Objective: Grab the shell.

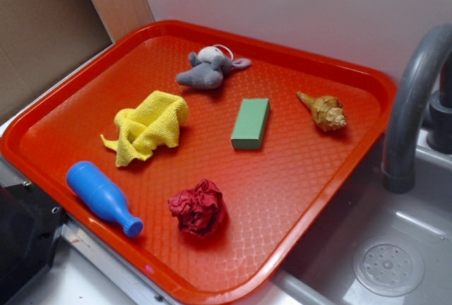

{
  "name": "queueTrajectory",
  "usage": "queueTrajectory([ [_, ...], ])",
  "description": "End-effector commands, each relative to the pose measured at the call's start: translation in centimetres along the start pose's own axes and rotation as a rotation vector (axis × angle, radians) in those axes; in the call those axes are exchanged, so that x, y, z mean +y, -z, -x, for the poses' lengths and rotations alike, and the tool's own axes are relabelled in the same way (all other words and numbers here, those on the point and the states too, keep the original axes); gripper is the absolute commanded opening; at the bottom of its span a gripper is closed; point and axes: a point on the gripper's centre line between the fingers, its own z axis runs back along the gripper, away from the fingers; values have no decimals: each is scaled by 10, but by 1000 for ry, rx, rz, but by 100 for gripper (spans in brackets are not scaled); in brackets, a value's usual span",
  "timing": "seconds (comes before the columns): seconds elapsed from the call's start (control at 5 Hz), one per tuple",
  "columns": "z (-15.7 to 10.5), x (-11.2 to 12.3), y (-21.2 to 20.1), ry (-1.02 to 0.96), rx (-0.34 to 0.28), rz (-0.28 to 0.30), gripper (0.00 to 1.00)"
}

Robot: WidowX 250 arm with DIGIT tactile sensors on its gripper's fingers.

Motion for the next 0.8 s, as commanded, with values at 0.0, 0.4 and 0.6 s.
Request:
queueTrajectory([
  [0.0, 0, 0, 0, 0, 0, 0, 100],
  [0.4, -29, -32, 13, -73, 23, 86, 100],
  [0.6, -46, -49, 27, -179, -47, 77, 100],
])
